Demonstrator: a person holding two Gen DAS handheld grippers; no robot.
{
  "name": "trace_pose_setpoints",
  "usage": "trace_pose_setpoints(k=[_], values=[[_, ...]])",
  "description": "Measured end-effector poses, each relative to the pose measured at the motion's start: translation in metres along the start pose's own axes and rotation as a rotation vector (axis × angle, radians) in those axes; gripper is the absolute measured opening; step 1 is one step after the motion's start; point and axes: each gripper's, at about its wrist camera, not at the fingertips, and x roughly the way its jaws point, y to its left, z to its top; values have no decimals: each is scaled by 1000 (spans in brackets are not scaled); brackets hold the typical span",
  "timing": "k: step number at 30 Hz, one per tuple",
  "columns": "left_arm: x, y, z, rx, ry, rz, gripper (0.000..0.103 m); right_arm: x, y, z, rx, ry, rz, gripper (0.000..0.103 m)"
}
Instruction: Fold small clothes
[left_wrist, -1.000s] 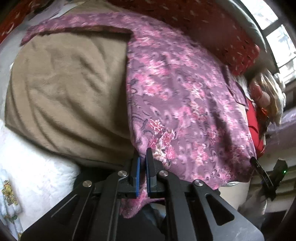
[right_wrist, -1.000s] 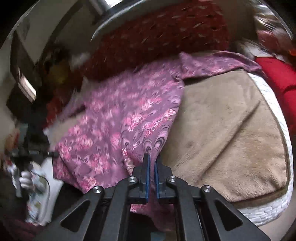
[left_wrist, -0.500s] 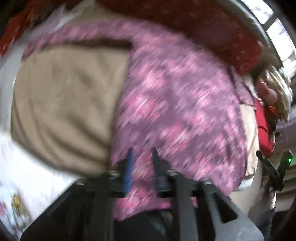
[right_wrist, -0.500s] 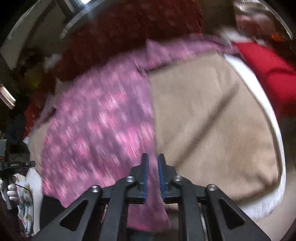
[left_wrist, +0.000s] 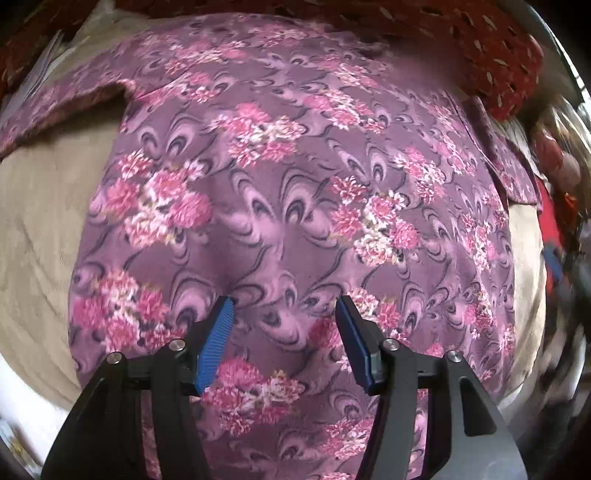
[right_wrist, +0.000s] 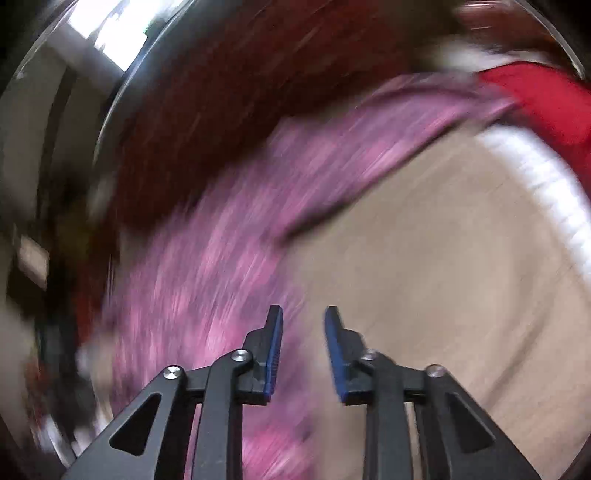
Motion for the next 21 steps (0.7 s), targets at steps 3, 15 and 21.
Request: trace_pose_setpoints(k=[3, 15, 21], values=[[0, 6, 2, -9, 9, -31, 56, -14, -80, 61, 240, -126, -71, 37], [-7, 21, 28, -64, 8, -96, 56, 48, -193, 151, 689, -292, -23, 54], [-6, 17, 70, -85, -71, -116, 56, 28, -167, 165, 533, -341, -137, 10]])
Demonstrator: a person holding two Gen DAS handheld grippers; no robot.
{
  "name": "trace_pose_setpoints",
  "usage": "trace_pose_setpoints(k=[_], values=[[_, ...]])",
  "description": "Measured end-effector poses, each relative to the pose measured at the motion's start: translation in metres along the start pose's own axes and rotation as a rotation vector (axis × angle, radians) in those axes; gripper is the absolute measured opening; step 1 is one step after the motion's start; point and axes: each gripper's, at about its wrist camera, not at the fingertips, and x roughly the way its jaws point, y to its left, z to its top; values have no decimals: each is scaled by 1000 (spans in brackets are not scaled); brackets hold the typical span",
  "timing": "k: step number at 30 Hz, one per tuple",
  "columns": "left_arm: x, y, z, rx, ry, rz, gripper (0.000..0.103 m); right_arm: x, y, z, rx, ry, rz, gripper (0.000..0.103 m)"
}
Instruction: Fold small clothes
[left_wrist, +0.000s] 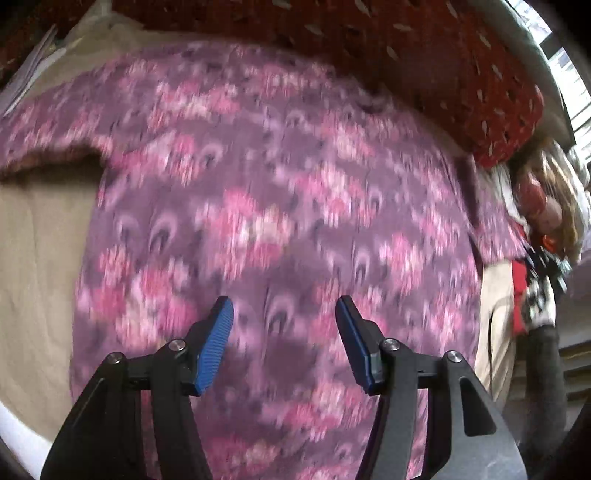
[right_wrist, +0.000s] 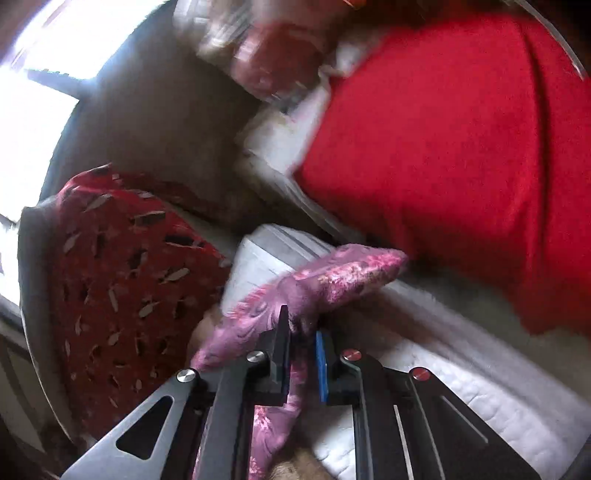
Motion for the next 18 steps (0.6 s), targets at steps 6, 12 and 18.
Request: trace_pose_setpoints(k=[6, 12, 18], values=[[22, 1, 43, -67, -38, 25, 56, -41, 89, -32, -336, -7, 76, 10], [34, 8, 55, -100, -69, -17, 56, -38, 165, -112, -481, 116, 217, 10], [29, 28, 53, -89, -103, -89, 56, -16, 230, -218, -588, 288, 335, 10]])
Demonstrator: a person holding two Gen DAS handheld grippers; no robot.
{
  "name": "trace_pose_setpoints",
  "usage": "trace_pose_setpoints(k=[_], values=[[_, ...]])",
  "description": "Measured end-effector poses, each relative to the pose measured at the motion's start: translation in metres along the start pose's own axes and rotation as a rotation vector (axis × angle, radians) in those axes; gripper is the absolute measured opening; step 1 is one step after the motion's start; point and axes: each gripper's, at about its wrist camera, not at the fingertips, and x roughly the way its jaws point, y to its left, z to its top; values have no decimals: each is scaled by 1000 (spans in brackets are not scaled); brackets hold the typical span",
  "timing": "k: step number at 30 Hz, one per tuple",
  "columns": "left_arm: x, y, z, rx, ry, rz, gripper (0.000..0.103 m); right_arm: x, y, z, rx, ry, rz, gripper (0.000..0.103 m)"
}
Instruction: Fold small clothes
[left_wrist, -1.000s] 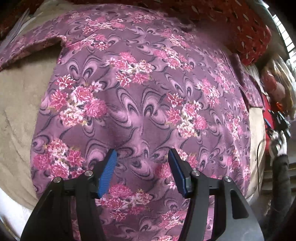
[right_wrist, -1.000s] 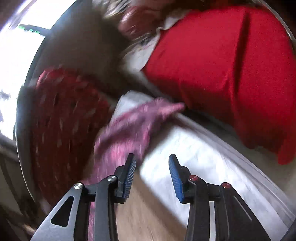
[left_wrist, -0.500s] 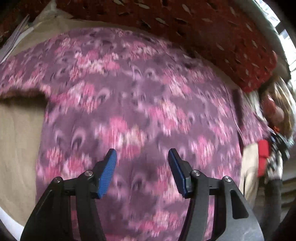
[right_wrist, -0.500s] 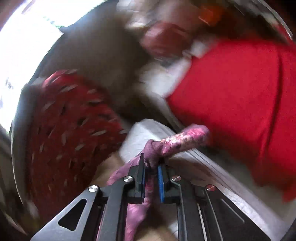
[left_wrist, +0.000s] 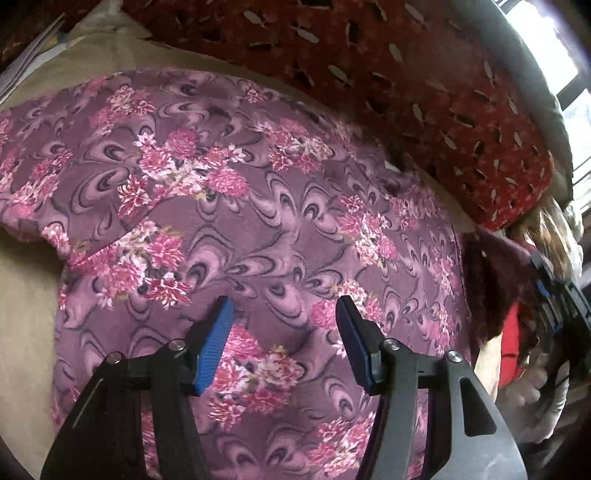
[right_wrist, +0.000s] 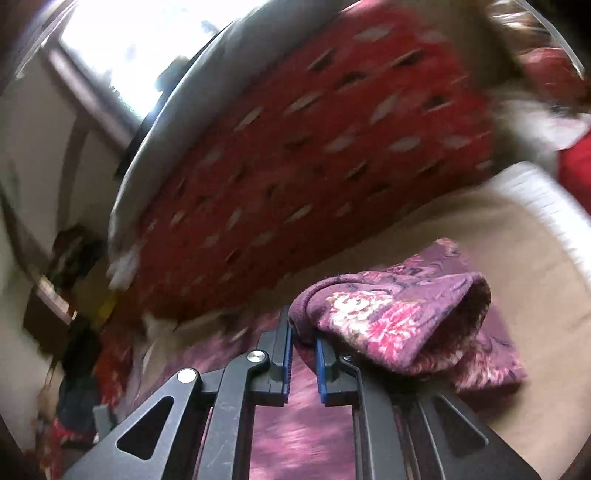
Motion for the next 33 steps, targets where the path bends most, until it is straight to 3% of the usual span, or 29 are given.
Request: trace_pose_setpoints(k=[5, 9, 14, 16, 19, 20, 24, 26, 30, 33], values=[[-16, 13, 8, -6, -8, -18, 56, 49, 71, -38, -88, 113, 102, 10], [-30, 39, 17, -88, -27, -63, 57, 90, 112, -75, -109, 210, 166, 15], [-31, 51, 22, -131, -12, -111, 57, 129, 129, -134, -140, 410, 121, 28], [-28, 49, 22, -122, 6, -130, 57, 129, 128, -151, -142, 472, 119, 29], [-27, 44, 20, -99, 13, -126, 57, 111, 124, -154, -173, 451, 110, 31], [-27, 42, 20, -97, 13, -126, 57, 105, 118, -148, -166, 417, 79, 38], [-25, 39, 20, -86, 25, -126, 57, 96, 90, -115, 1, 306, 42, 42], [-23, 38, 20, -79, 30, -117, 57, 99, 97, -99, 49, 263, 111, 42], [-18, 33, 18, -57, 42, -115, 57, 111, 128, -76, 105, 281, 377, 42], [-14, 21, 18, -24, 48, -125, 61, 100, 132, -68, 69, 259, 367, 43]])
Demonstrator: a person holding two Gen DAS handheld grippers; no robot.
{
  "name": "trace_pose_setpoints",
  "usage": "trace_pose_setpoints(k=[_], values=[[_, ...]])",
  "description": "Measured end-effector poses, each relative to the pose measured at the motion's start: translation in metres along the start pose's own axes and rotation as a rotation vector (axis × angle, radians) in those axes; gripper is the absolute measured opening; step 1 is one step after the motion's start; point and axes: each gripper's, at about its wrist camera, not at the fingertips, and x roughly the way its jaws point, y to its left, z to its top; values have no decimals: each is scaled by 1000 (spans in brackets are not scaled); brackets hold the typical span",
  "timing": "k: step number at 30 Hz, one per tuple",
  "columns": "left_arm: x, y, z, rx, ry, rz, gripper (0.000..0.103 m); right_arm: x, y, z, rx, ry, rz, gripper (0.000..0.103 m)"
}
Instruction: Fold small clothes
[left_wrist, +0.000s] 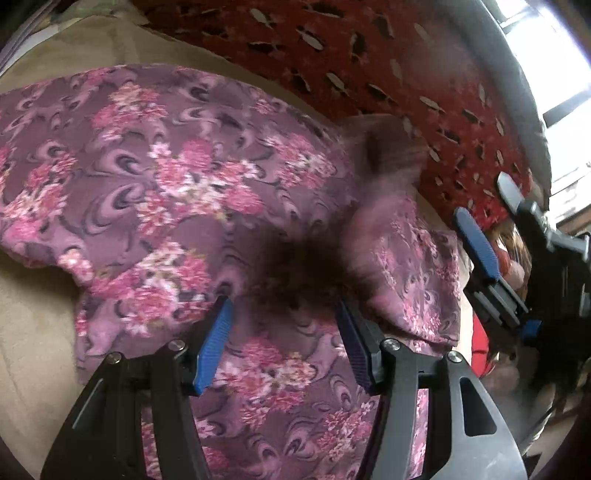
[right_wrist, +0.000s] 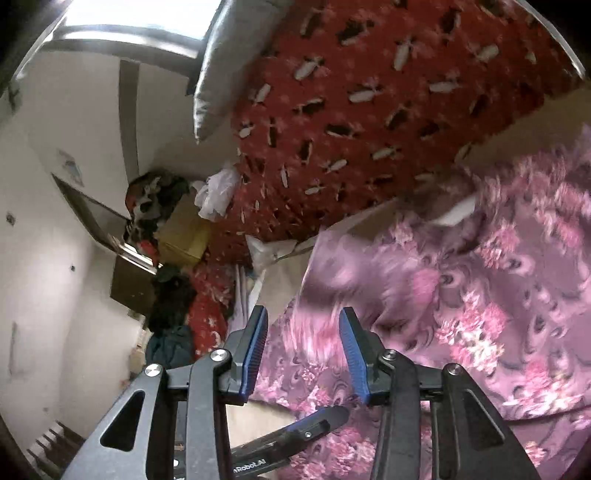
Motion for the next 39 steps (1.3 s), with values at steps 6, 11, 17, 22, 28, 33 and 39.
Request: trace_pose_setpoints(k=[6, 11, 17, 22, 28, 33, 39], values=[[18, -21, 4, 26, 11, 25, 79, -58, -39, -22, -18, -21, -201, 44], [21, -23, 22, -72, -44, 34, 37, -128, -80, -26, 39, -92, -326, 44], [4, -18, 36, -111, -52, 64, 5, -194, -125, -6, 124, -275, -468, 50], [-17, -8, 32, -139, -112, 116, 5, -178, -168, 3, 208, -222, -533, 49], [10, 6, 21, -125, -23, 178, 7, -160, -160, 4, 119, -177, -452, 6], [3, 5, 13, -99, -11, 182, 11, -167, -186, -4, 167, -142, -543, 5], [-35, 5, 7, -115, -101, 114, 13, -176, -135, -6, 18, -238, -526, 12]])
